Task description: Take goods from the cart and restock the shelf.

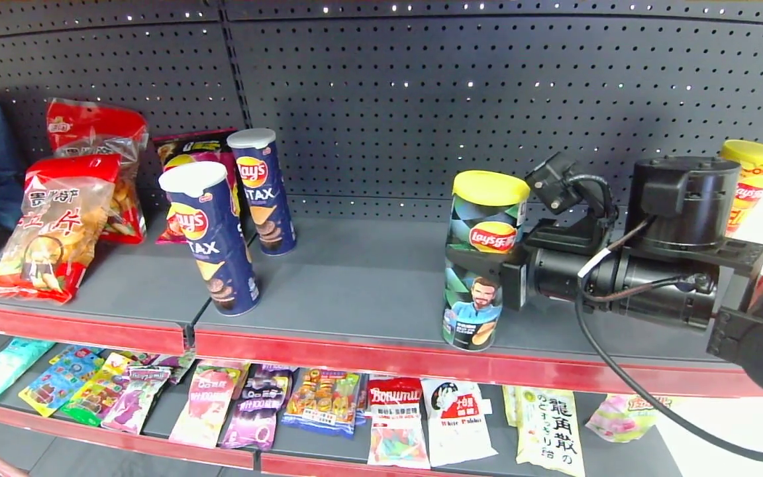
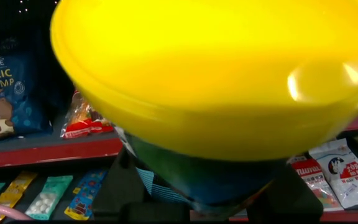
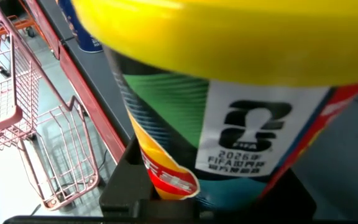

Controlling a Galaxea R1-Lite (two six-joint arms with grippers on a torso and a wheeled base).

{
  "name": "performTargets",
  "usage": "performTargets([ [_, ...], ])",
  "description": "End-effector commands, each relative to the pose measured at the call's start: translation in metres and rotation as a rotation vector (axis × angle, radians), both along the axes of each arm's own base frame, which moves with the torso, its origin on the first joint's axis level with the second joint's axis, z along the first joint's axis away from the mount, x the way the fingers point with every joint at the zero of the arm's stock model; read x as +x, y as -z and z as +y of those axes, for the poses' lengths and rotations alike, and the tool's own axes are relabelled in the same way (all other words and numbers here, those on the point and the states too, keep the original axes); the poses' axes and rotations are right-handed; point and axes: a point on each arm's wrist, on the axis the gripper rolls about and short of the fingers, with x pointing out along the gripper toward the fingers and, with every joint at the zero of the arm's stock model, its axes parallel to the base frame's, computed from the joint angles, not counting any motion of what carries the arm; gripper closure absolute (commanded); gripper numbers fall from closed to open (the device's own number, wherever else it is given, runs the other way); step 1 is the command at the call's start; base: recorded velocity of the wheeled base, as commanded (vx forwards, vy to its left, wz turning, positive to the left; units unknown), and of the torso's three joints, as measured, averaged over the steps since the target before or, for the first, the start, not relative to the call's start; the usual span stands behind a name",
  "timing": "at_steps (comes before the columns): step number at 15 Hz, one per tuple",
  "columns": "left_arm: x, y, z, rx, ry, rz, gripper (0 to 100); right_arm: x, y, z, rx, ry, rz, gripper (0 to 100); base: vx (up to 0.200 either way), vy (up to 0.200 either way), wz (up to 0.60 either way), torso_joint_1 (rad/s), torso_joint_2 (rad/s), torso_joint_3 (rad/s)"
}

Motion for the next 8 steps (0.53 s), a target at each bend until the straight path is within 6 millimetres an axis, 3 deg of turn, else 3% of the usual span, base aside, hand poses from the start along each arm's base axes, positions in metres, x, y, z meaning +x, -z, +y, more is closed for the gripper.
performTargets([
  [1, 0.0003, 0.0004, 0.0000, 0.000, 0.000, 0.002, 100, 0.0036, -0.0033, 0.0011, 0.008, 0.005, -0.014, 100, 0.000, 0.000, 0.00, 0.000, 0.00, 0.000],
  [8, 0.0003, 0.0004, 0.0000, 0.000, 0.000, 0.002, 100, 0.0081, -0.0004, -0.0017, 0.002, 0.020, -0.008, 100, 0.000, 0.000, 0.00, 0.000, 0.00, 0.000],
])
